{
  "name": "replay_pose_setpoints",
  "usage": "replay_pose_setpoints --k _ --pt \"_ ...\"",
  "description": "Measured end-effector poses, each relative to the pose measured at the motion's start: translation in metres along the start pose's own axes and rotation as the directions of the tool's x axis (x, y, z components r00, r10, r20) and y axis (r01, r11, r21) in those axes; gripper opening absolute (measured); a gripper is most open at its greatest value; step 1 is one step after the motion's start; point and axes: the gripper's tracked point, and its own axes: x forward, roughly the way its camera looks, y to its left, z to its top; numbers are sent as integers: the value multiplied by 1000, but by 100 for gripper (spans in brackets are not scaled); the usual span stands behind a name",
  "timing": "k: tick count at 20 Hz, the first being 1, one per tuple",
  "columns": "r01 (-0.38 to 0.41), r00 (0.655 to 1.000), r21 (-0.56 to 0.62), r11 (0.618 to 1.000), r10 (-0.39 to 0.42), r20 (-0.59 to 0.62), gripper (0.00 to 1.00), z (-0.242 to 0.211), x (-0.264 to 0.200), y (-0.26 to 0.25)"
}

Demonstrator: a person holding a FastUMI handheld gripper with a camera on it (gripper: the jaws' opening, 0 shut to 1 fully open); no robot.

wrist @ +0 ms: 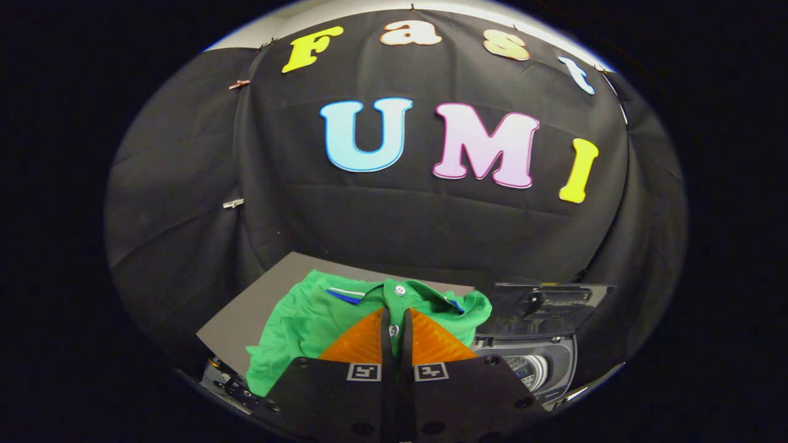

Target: Put the clothes into the washing machine and then close the washing machine lid.

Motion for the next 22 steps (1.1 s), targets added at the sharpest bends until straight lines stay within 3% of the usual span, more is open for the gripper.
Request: replay_pose_setpoints --k 12,16,22 --pt "97 994 94 991 -101 43 5 23 -26 -209" --pt "84 996 101 991 -88 32 5 20 -15 -244" --pt "44 998 65 997 -41 -45 5 -19 14 -265"
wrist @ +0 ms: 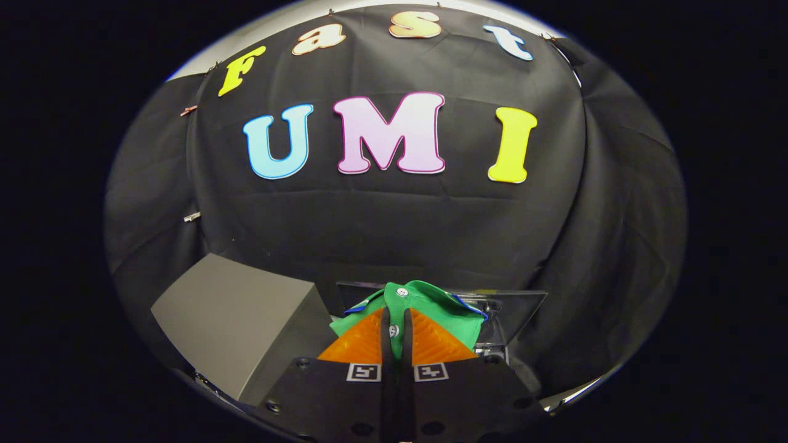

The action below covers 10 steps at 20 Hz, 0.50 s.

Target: Put the clothes into the washing machine and then close the washing machine lid.

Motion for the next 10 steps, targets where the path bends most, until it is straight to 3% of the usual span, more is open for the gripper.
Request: replay_pose_setpoints --k 5,10 --pt "-22 993 -81 996 12 -121 5 -80 29 -11" --pt "-45 951 -107 993 10 -308 5 -190 62 -17"
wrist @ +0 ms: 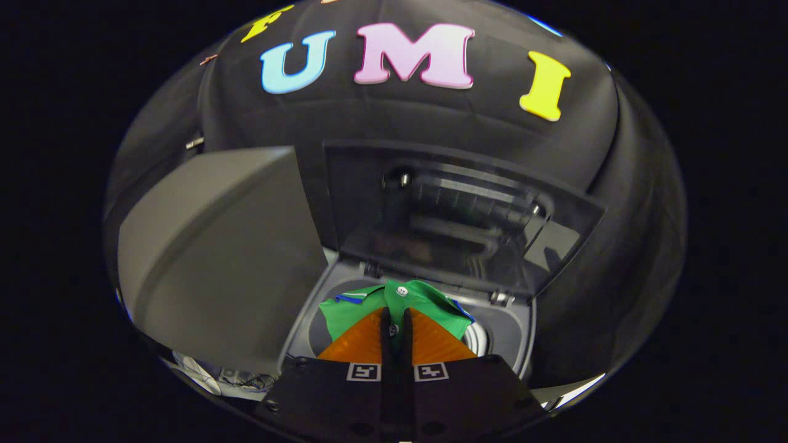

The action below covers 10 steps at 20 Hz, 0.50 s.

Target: Put the clothes into the washing machine and then close the washing machine lid.

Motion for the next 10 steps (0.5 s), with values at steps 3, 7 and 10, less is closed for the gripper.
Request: replay_pose_setpoints --k 3,7,10 --pt "17 994 81 997 -9 -105 5 -37 29 -2" --pt "93 976 129 987 -65 -209 5 -73 64 -21" --pt "116 969 156 981 -77 -234 5 -81 76 -27"
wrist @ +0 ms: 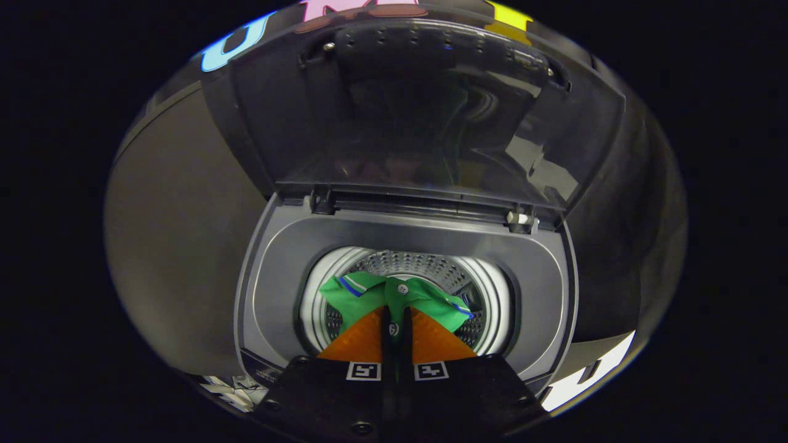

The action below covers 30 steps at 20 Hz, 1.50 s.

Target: Put the clothes into the washing machine and then close the washing machine lid.

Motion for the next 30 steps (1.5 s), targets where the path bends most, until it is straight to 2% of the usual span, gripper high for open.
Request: replay_pose_setpoints --k 3,4,5,7,8,9,11,15,17,19,23,25,26,28,29,30 --pt "-7 1000 20 1000 7 -12 5 -4 8 0" --pt "-13 999 43 999 15 -29 13 -9 10 1" --pt "7 1000 64 998 -5 -28 34 -10 10 -2" --pt "92 995 77 993 -94 15 77 1 3 -24" --pt "105 994 87 991 -108 34 98 1 4 -29" --pt "103 993 91 991 -107 41 98 1 1 -28" --pt "158 983 36 987 -161 86 100 6 -7 -43" --pt "86 986 46 995 -92 136 100 20 -30 -28" --pt "70 972 62 996 -82 221 99 47 -54 -28" --pt "67 943 67 996 -85 321 99 90 -83 -31" --pt "26 849 98 995 -74 523 99 198 -136 -37" --pt "21 826 93 995 -70 559 99 247 -131 -39" --pt "31 828 83 996 -72 555 99 258 -117 -39" --pt "63 862 47 997 -78 500 99 274 -87 -38" --pt "52 896 28 998 -59 441 99 267 -72 -34" --pt "19 890 57 998 -43 453 100 272 -69 -32"
